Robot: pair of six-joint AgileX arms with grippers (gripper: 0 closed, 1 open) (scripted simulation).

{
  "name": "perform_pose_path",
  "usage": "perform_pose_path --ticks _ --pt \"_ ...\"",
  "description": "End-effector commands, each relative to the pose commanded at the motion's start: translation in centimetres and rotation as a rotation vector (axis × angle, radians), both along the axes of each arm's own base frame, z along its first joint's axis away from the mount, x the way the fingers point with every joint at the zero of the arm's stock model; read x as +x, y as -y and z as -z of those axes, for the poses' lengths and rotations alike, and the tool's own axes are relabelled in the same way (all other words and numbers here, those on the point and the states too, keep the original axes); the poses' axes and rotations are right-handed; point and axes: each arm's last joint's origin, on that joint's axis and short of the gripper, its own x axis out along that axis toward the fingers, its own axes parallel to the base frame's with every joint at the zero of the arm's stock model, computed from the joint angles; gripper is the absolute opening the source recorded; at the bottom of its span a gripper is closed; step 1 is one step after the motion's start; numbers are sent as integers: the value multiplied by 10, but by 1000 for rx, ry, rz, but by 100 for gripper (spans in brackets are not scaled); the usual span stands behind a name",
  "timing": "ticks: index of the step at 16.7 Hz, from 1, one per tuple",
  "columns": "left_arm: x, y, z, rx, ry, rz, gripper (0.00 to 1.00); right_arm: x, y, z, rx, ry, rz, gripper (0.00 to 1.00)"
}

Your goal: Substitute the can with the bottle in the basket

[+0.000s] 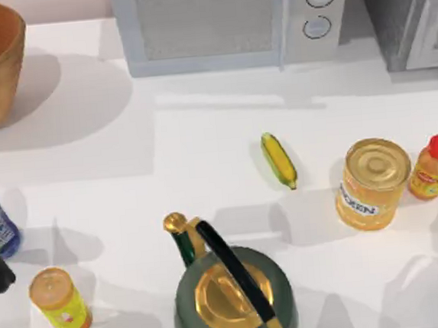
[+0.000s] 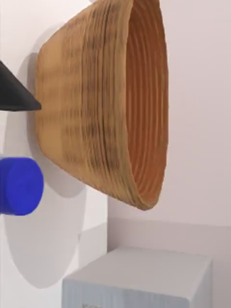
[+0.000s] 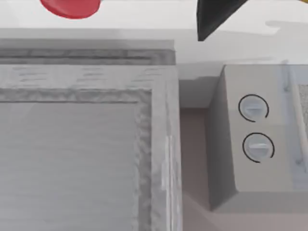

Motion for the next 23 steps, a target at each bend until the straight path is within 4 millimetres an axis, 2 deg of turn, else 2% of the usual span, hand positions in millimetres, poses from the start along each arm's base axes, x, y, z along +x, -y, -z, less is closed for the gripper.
perform_pose_path --ticks 3,5,9,12,15,18,21,23 --pt "0 0 -2 0 -4 -1 100 0 0 0 0 0 0 100" --pt "0 -1 -12 0 -26 -8 100 0 0 0 0 0 0 100" --pt "9 -4 -53 3 -133 -29 100 0 0 0 0 0 0 100" --pt "30 -8 -94 6 -257 -45 100 0 0 0 0 0 0 100" --pt "69 -16 -134 8 -407 -60 100 0 0 0 0 0 0 100" --pt "125 -28 -164 6 -568 -67 100 0 0 0 0 0 0 100" --pt "193 -44 -176 2 -726 -65 100 0 0 0 0 0 0 100" --pt "239 -56 -173 -1 -824 -57 100 0 0 0 0 0 0 100"
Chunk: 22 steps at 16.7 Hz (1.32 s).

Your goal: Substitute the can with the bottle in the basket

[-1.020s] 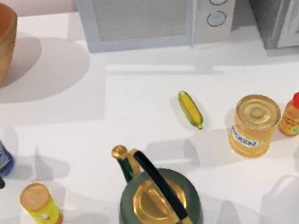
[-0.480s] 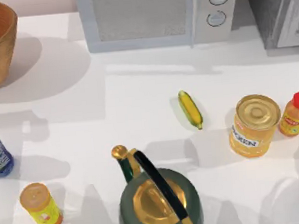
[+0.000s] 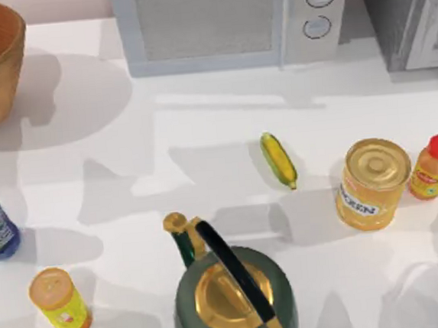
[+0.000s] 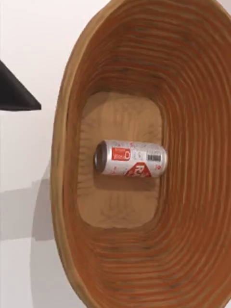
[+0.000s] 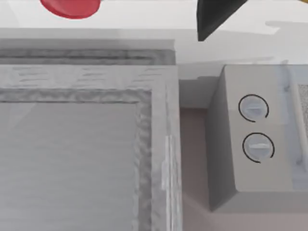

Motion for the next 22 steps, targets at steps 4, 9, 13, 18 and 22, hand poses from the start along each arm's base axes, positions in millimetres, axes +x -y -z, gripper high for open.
perform_pose_path --ticks 4,9,13,18,22 --pt "81 -24 32 -22 -172 17 100 0 0 0 0 0 0 100" --pt "145 -45 97 -53 -341 49 100 0 0 0 0 0 0 100" --pt "166 -52 138 -73 -425 72 100 0 0 0 0 0 0 100" --pt "169 -53 146 -77 -442 77 100 0 0 0 0 0 0 100" --pt "172 -51 154 -77 -441 78 100 0 0 0 0 0 0 100"
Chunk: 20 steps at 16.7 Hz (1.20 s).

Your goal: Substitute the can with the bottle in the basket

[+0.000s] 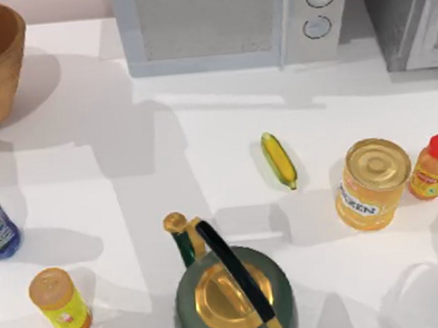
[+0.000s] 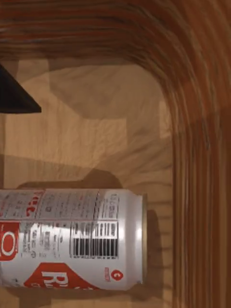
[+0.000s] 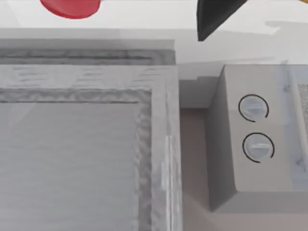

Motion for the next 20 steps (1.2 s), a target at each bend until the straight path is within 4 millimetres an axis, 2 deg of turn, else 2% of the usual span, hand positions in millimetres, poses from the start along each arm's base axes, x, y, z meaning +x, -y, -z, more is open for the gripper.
perform_pose_path --ticks 5,9,20 --pt "14 1 46 0 0 -2 100 0 0 0 0 0 0 100" --pt "15 1 50 0 0 -2 100 0 0 0 0 0 0 100" --pt "15 1 50 0 0 -2 17 0 0 0 0 0 0 100"
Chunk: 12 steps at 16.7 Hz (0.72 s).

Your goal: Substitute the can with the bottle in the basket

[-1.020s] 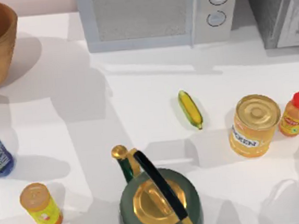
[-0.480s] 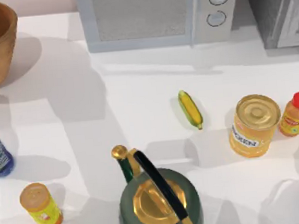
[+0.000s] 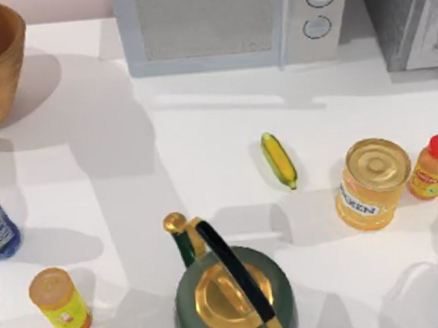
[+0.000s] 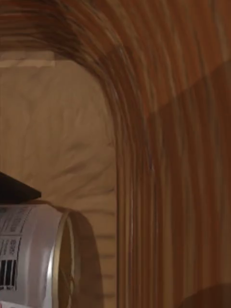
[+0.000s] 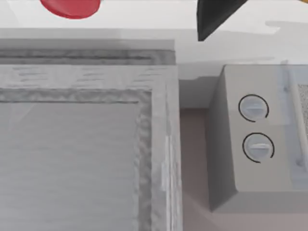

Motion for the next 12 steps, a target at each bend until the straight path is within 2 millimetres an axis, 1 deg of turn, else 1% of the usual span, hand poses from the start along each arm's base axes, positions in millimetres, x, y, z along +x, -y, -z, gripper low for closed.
perform_pose_path --ticks 2,3,10,11,12 --pt "0 0 0 0 0 0 2 0 0 0 0 0 0 100" --pt "0 0 0 0 0 0 0 0 0 0 0 0 0 100" --pt "0 0 0 0 0 0 0 0 0 0 0 0 0 100" --pt "0 -2 -18 13 38 -1 0 0 0 0 0 0 0 100" --pt "0 -2 -18 13 38 -1 0 0 0 0 0 0 0 100"
